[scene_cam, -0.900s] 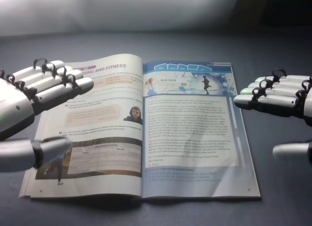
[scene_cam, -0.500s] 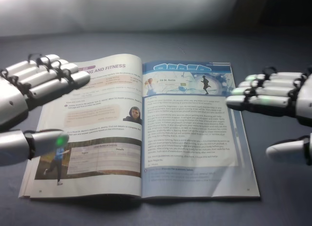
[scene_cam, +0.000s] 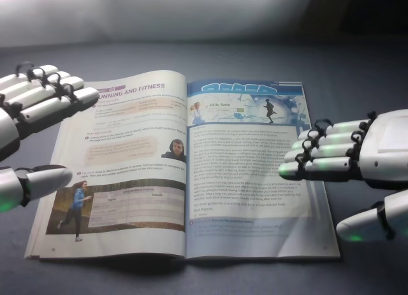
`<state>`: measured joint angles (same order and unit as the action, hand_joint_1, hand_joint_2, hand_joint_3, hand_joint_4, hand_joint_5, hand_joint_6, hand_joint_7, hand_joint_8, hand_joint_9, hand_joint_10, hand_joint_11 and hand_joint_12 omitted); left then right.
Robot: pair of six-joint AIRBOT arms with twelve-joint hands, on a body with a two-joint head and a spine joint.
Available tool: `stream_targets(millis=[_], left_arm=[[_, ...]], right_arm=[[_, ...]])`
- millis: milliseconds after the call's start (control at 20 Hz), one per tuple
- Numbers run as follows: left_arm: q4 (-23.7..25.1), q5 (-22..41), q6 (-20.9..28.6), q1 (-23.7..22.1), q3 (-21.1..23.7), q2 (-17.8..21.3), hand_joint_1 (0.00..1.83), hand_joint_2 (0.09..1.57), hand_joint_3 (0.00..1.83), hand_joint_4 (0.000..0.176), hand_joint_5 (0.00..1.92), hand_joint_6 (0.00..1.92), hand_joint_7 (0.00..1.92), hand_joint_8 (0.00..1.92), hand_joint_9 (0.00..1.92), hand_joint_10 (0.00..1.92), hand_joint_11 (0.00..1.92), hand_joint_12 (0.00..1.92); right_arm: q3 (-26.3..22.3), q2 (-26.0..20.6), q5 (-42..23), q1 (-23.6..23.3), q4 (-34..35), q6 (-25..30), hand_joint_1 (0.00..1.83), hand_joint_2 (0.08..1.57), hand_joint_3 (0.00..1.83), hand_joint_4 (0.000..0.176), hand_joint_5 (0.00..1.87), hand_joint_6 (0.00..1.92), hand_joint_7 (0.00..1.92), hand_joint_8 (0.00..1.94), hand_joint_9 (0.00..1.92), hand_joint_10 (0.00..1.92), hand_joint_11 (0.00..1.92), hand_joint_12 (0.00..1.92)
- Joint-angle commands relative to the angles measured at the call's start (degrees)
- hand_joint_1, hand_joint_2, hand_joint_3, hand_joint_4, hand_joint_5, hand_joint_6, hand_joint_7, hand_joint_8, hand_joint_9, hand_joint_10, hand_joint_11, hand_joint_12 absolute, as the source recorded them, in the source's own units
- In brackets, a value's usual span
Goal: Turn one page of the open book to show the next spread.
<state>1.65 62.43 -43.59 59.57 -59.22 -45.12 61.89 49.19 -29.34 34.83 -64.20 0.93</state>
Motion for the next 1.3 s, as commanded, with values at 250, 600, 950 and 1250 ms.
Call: stream_targets(millis=[250, 600, 950, 1250], left_arm=[[-3.5, 8.4, -0.5, 1.6, 0.3, 0.7, 0.21, 1.40, 0.00, 0.000, 0.11, 0.02, 0.01, 0.00, 0.00, 0.00, 0.00, 0.00], [-4.2, 9.3, -0.9, 2.1, 0.5, 0.8, 0.24, 1.40, 0.00, 0.000, 0.13, 0.01, 0.00, 0.00, 0.00, 0.00, 0.00, 0.00], [-5.3, 10.8, -1.7, 3.0, 1.1, 1.7, 0.28, 1.40, 0.00, 0.000, 0.12, 0.00, 0.00, 0.00, 0.00, 0.00, 0.00, 0.00], [-6.0, 11.7, -1.9, 3.9, 1.4, 2.2, 0.26, 1.40, 0.00, 0.000, 0.09, 0.00, 0.00, 0.00, 0.00, 0.00, 0.00, 0.00]], right_arm=[[1.4, 1.5, -1.1, -0.7, -4.4, 5.8, 0.00, 1.28, 0.00, 0.000, 0.05, 0.01, 0.00, 0.00, 0.00, 0.00, 0.00, 0.00], [2.5, 2.8, -0.2, 0.7, -5.6, 7.5, 0.00, 1.27, 0.00, 0.000, 0.05, 0.01, 0.00, 0.00, 0.00, 0.00, 0.00, 0.00], [4.1, 5.1, -0.2, 2.4, -5.7, 8.9, 0.00, 1.27, 0.00, 0.000, 0.05, 0.00, 0.00, 0.00, 0.00, 0.00, 0.00, 0.00], [5.6, 8.0, -1.0, 2.7, -5.3, 9.1, 0.00, 1.27, 0.00, 0.000, 0.02, 0.00, 0.00, 0.00, 0.00, 0.00, 0.00, 0.00]])
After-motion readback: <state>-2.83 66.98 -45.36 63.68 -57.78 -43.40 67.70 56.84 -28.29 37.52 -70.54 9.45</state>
